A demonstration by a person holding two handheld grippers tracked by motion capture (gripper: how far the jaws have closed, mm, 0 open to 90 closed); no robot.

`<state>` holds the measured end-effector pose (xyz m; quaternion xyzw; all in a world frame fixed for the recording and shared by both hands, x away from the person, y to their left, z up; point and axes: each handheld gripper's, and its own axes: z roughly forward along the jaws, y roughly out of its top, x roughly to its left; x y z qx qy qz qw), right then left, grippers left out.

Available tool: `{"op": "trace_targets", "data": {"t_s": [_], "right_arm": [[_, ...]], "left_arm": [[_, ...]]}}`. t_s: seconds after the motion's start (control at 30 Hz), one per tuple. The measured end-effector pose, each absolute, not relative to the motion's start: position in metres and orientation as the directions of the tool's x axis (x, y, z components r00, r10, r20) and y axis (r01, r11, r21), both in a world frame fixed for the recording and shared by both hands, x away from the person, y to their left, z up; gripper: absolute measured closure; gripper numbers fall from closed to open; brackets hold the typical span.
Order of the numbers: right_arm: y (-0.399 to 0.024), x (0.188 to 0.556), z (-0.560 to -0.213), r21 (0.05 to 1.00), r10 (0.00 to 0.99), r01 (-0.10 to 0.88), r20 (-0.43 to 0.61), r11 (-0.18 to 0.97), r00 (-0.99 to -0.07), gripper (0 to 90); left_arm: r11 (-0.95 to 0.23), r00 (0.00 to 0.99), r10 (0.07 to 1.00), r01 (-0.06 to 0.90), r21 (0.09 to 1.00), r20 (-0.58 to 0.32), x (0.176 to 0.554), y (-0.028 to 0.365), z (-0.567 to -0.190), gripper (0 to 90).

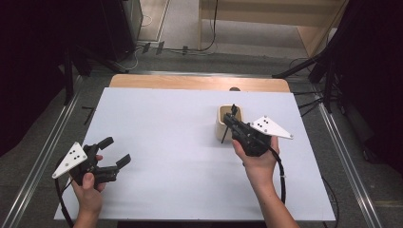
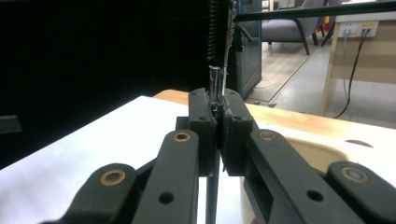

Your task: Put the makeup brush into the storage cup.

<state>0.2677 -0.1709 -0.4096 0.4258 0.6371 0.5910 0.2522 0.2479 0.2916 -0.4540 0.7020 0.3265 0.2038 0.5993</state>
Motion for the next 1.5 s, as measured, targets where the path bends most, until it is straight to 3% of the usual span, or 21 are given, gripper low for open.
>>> {"op": "trace_targets", "data": {"t_s": [1.5], "right_arm": [[-0.200,0.306,-0.362,0.986,0.892,0.152,0.126,-0.066,-0.434,86.6]], "left_arm": [[-0.042,0.653,0.746,0.243,0.969,-0.131,0.237,0.335,-0.466,9.4]]}}
